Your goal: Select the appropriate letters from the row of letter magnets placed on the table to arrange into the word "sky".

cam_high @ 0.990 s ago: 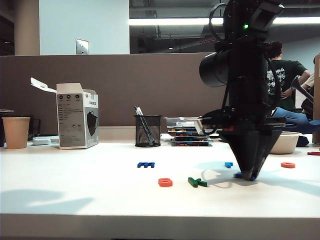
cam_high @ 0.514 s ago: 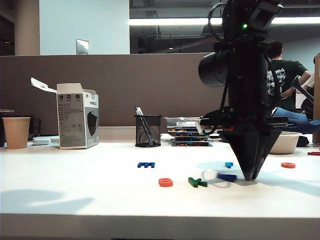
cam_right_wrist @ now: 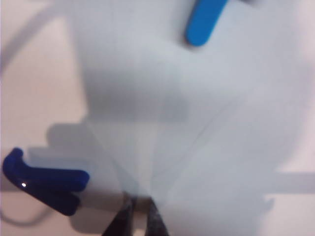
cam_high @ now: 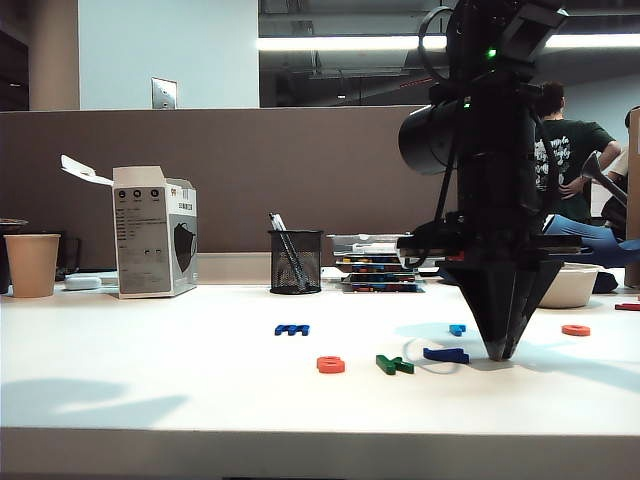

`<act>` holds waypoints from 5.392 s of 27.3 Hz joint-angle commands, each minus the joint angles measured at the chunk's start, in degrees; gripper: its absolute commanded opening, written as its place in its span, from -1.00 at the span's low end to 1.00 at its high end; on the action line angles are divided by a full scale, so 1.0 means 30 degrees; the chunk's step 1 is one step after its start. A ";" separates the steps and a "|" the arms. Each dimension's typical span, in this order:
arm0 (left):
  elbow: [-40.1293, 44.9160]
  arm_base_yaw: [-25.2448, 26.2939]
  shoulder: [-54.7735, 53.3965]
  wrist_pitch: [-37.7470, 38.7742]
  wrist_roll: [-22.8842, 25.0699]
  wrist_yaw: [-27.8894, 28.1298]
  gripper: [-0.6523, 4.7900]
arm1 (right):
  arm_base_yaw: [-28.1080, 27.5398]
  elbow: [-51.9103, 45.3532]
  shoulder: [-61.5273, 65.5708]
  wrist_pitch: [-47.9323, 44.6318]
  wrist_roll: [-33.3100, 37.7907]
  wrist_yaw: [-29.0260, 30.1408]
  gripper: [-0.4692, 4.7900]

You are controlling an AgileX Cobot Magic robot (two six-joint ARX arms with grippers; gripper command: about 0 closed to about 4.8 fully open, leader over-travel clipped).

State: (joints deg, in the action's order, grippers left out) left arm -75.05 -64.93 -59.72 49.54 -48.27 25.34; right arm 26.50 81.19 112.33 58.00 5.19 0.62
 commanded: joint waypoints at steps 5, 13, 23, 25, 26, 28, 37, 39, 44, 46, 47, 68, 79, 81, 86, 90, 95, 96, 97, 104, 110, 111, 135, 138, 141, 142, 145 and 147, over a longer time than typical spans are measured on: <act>-0.0066 0.0007 0.0036 -0.0124 0.0080 0.0124 -0.78 | 0.0007 -0.0117 0.0204 -0.1967 0.0284 0.0350 -0.85; -0.0066 0.0007 0.0036 -0.0124 0.0080 0.0124 -0.78 | 0.0007 -0.0102 0.0204 -0.2572 0.0277 0.1880 -0.85; -0.0066 0.0007 0.0036 -0.0124 0.0080 0.0124 -0.78 | 0.0102 -0.0146 0.0204 -0.0816 -0.0219 0.3162 -0.85; -0.0066 0.0007 0.0044 -0.0124 0.0080 0.0124 -0.78 | 0.0102 -0.0146 0.0204 -0.0656 -0.0255 0.3351 -0.85; -0.0066 0.0007 0.0036 -0.0124 0.0080 0.0124 -0.78 | 0.0131 -0.0146 0.0204 -0.0576 -0.0255 0.3344 -0.85; -0.0066 0.0007 0.0036 -0.0124 0.0080 0.0124 -0.78 | 0.0219 -0.0146 0.0204 -0.0561 -0.0291 0.3344 -0.85; -0.0066 0.0007 0.0036 -0.0124 0.0080 0.0124 -0.78 | 0.0845 -0.0146 0.0211 -0.1078 -0.0393 0.4364 -0.85; -0.0066 0.0007 0.0036 -0.0124 0.0080 0.0124 -0.78 | 0.1086 -0.0146 0.0211 -0.1049 -0.0401 0.4430 -0.85; -0.0066 0.0007 0.0036 -0.0124 0.0080 0.0124 -0.78 | 0.1290 -0.0146 0.0211 -0.0321 -0.0401 0.4408 -0.85; -0.0066 0.0007 0.0036 -0.0124 0.0080 0.0124 -0.78 | 0.1290 -0.0146 0.0204 0.0124 -0.0401 0.4415 -0.85; -0.0066 0.0007 0.0036 -0.0124 0.0080 0.0124 -0.78 | 0.1290 -0.0146 0.0204 0.0328 -0.0401 0.4408 -0.85; -0.0066 0.0007 0.0036 -0.0124 0.0080 0.0124 -0.78 | 0.1166 0.2696 0.0066 -0.0277 -0.0780 0.3286 -0.85; -0.0066 0.0007 0.0036 -0.0160 0.0073 0.0124 -0.78 | -0.1290 0.5799 -0.3024 -0.2164 -0.1668 0.0175 -0.85; -0.0066 0.0007 0.0036 -0.0153 0.0080 0.0131 -0.78 | -0.2113 0.5843 -0.3832 -0.2499 -0.1785 0.0182 -0.85; -0.0066 0.0007 0.0036 -0.0153 0.0073 0.0124 -0.78 | -0.6149 0.5843 -0.6878 -0.2856 -0.2827 0.0204 -0.85; -0.0066 0.0007 0.0036 -0.0160 0.0073 0.0124 -0.78 | -0.9734 0.5785 -0.8837 -0.2812 -0.2827 0.2273 -0.85; -0.0066 0.0007 0.0036 -0.0262 0.0080 0.0138 -0.78 | -1.2072 0.5763 -1.0149 -0.2317 -0.3286 0.3767 -0.85; -0.0066 0.0007 0.0036 -0.0262 0.0080 0.0138 -0.78 | -1.2473 0.5712 -1.0455 -0.2171 -0.3344 0.3854 -0.85; -0.0066 0.0007 0.0036 -0.0262 0.0080 0.0146 -0.78 | -1.3034 0.5479 -1.1038 -0.2055 -0.3388 0.4044 -0.85; -0.0066 0.0015 0.0036 -0.0780 0.2630 0.0175 -0.78 | -1.4542 0.1668 -1.5125 -0.3045 -0.3381 0.5493 -0.85; -0.0080 0.0838 0.0022 -0.4896 0.9180 0.0831 -0.78 | -1.4535 -0.3315 -1.9205 -0.4809 -0.2718 0.6280 -0.85; -0.0102 0.1923 0.0051 -0.6069 1.0579 0.0095 -0.78 | -1.4535 -0.4539 -2.0254 -0.5085 -0.2550 0.6266 -0.85; -0.0976 2.2622 0.4656 -0.6266 1.6611 -0.7657 -0.78 | -1.4054 -1.3799 -3.3339 -0.6273 -0.1581 0.6149 -0.85; 0.1093 2.1609 0.7060 -0.6207 1.6589 -0.7672 -0.78 | -1.3231 -1.4520 -3.4235 -0.6339 -0.1581 0.5952 -0.85; 0.3308 2.0939 0.9632 -0.6164 1.6232 -0.7672 -0.78 | -1.2735 -1.5402 -3.5190 -0.6390 -0.1581 0.5348 -0.85; 0.4313 2.0903 1.0965 -0.6156 1.6211 -0.7672 -0.78 | -1.2284 -1.5883 -3.5620 -0.6637 -0.1581 0.5326 -0.85; 0.5595 2.0801 1.2735 -0.6113 1.5482 -0.7745 -0.78 | -1.0914 -1.6174 -3.5991 -0.7009 -0.1253 0.5144 -0.85; 0.6382 2.0801 1.3748 -0.6091 1.5249 -0.7752 -0.78 | -0.9792 -1.6167 -3.6006 -0.6987 -0.1173 0.4736 -0.85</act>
State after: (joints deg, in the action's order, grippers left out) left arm -56.99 -2.46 -19.55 31.94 -1.39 2.39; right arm -4.38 32.38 4.38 38.61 1.04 16.01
